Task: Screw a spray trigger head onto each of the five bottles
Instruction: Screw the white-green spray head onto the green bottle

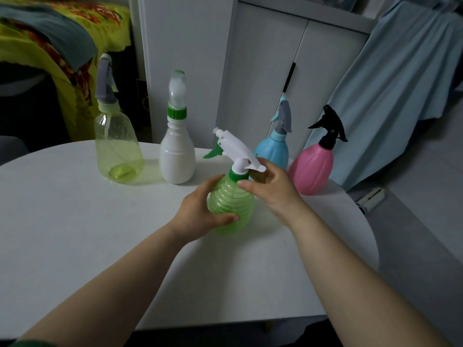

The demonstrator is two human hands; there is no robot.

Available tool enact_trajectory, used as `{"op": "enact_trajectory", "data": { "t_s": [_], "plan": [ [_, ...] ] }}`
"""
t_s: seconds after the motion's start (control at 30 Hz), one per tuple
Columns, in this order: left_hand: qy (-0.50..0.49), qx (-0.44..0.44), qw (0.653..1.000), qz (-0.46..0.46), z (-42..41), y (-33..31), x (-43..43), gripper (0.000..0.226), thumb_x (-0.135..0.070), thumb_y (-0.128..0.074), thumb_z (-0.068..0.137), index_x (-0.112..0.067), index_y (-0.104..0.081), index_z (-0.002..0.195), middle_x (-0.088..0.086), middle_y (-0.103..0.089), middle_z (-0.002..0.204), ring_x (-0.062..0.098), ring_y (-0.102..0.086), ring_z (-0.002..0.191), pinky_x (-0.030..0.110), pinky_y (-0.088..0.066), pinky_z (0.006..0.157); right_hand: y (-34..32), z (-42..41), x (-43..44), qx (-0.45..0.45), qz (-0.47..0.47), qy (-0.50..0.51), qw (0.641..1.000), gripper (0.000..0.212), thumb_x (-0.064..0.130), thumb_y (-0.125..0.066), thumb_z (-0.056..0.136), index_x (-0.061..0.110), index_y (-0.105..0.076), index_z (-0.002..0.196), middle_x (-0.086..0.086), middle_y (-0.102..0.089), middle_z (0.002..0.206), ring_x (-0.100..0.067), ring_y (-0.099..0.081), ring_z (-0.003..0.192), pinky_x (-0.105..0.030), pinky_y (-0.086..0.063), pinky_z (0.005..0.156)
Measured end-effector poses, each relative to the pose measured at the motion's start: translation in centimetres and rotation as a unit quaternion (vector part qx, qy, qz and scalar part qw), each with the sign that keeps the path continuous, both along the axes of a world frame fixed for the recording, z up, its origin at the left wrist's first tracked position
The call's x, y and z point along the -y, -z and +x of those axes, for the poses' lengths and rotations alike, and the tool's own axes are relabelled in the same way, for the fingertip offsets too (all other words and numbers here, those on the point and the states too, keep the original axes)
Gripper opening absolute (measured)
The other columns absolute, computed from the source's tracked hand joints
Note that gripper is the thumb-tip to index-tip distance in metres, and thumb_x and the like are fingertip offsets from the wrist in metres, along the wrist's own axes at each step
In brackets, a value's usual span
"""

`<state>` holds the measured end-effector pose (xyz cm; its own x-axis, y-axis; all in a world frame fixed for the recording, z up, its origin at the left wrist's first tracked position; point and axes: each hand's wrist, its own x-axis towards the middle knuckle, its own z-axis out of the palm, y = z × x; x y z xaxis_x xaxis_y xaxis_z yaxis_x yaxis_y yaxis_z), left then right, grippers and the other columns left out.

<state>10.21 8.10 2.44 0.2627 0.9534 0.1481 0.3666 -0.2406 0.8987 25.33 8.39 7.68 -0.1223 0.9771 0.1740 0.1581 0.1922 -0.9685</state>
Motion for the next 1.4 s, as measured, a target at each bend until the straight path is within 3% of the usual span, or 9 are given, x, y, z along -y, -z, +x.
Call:
{"op": "enact_trajectory", "data": {
  "t_s": [0.3, 0.47, 0.6, 0.77, 0.97, 1.07, 1.17, 1.33, 1.4],
  "plan": [
    [-0.073, -0.043, 0.995, 0.061, 1.0, -0.2, 1.4, 0.083, -0.033, -0.081, 0.053, -0.018, -0.042, 0.124, 0.001, -0.057, 0.117, 0.022, -0.051, 0.112, 0.044, -0.036, 0.101, 0.2, -1.0, 0.6, 0.075, 0.042, 0.038, 0.996, 0.028, 0.004, -0.068, 0.071, 0.023, -0.055, 0.088, 0.016, -0.059, 0.084, 0.003, -0.056, 0.082, -0.005, -0.044, 0.075],
    [0.062, -0.019, 0.998, -0.017, -1.6, -1.5, -0.7, 0.086, -0.015, -0.080, 0.059, -0.022, -0.032, 0.131, -0.008, -0.043, 0.123, 0.008, -0.041, 0.119, 0.005, -0.034, 0.084, -0.4, -0.6, 0.6, 0.066, 0.009, -0.013, 0.998, 0.028, 0.000, -0.066, 0.072, 0.014, -0.056, 0.094, -0.014, -0.064, 0.107, -0.013, -0.057, 0.094, -0.029, -0.045, 0.090],
    [0.075, -0.014, 0.997, -0.013, -0.4, -1.5, -0.9, 0.081, -0.007, -0.079, 0.058, -0.017, -0.038, 0.127, -0.005, -0.050, 0.118, 0.014, -0.047, 0.117, 0.018, -0.034, 0.092, -0.4, -1.1, 0.6, 0.059, 0.024, 0.028, 0.998, 0.029, 0.000, -0.069, 0.069, 0.019, -0.049, 0.079, -0.027, -0.061, 0.108, -0.029, -0.060, 0.095, -0.036, -0.046, 0.088],
    [-0.024, -0.001, 0.999, 0.039, 1.0, -0.2, 0.4, 0.074, -0.017, -0.082, 0.055, -0.018, -0.043, 0.118, -0.004, -0.052, 0.107, 0.015, -0.049, 0.104, 0.027, -0.039, 0.089, 1.4, -2.4, 1.0, 0.090, 0.072, 0.149, 0.982, 0.033, 0.018, -0.071, 0.069, 0.028, -0.040, 0.077, 0.005, -0.057, 0.081, 0.001, -0.053, 0.072, 0.002, -0.037, 0.059],
    [-0.008, -0.013, 0.999, 0.029, 0.7, -0.6, 0.2, 0.077, -0.018, -0.082, 0.055, -0.017, -0.042, 0.120, 0.007, -0.055, 0.118, 0.023, -0.050, 0.111, 0.041, -0.041, 0.099, 1.9, -0.7, 1.8, 0.087, 0.071, 0.068, 0.991, 0.023, 0.019, -0.055, 0.084, 0.022, -0.053, 0.107, 0.016, -0.055, 0.088, 0.007, -0.054, 0.084, 0.005, -0.036, 0.068],
    [-0.008, -0.006, 1.000, 0.023, 0.7, -0.4, 0.2, 0.076, -0.016, -0.083, 0.056, -0.017, -0.042, 0.120, 0.005, -0.055, 0.114, 0.023, -0.050, 0.111, 0.039, -0.041, 0.098, 1.6, -1.0, 1.5, 0.076, 0.093, 0.126, 0.985, 0.015, 0.018, -0.065, 0.077, 0.023, -0.054, 0.085, 0.012, -0.056, 0.078, 0.002, -0.054, 0.076, 0.002, -0.037, 0.062],
    [-0.010, -0.013, 0.999, 0.030, 0.7, -0.3, 0.1, 0.075, -0.016, -0.082, 0.055, -0.016, -0.042, 0.119, -0.001, -0.052, 0.107, 0.021, -0.050, 0.107, 0.031, -0.040, 0.092, 1.6, -1.7, 1.0, 0.072, 0.103, 0.162, 0.979, 0.038, 0.017, -0.074, 0.067, 0.029, -0.038, 0.069, 0.014, -0.050, 0.069, 0.006, -0.052, 0.061, -0.002, -0.037, 0.054],
    [-0.007, -0.008, 1.000, 0.019, 0.8, -0.4, 0.1, 0.080, -0.029, -0.081, 0.048, -0.018, -0.043, 0.117, -0.002, -0.052, 0.106, 0.017, -0.050, 0.105, 0.029, -0.039, 0.092, 1.3, -1.2, 0.9, 0.020, 0.060, 0.097, 0.993, 0.053, 0.016, -0.070, 0.071, 0.022, -0.043, 0.116, 0.013, -0.052, 0.111, -0.006, -0.052, 0.104, -0.007, -0.041, 0.084],
    [-0.004, -0.002, 1.000, 0.012, 0.7, -0.4, 0.1, 0.080, -0.030, -0.080, 0.048, -0.019, -0.043, 0.118, -0.002, -0.053, 0.108, 0.016, -0.049, 0.106, 0.030, -0.039, 0.093, 1.1, -0.6, 1.1, 0.011, 0.052, 0.073, 0.996, 0.035, 0.013, -0.066, 0.075, 0.025, -0.053, 0.106, 0.007, -0.059, 0.107, -0.008, -0.054, 0.103, -0.022, -0.042, 0.090]
  ]
}}
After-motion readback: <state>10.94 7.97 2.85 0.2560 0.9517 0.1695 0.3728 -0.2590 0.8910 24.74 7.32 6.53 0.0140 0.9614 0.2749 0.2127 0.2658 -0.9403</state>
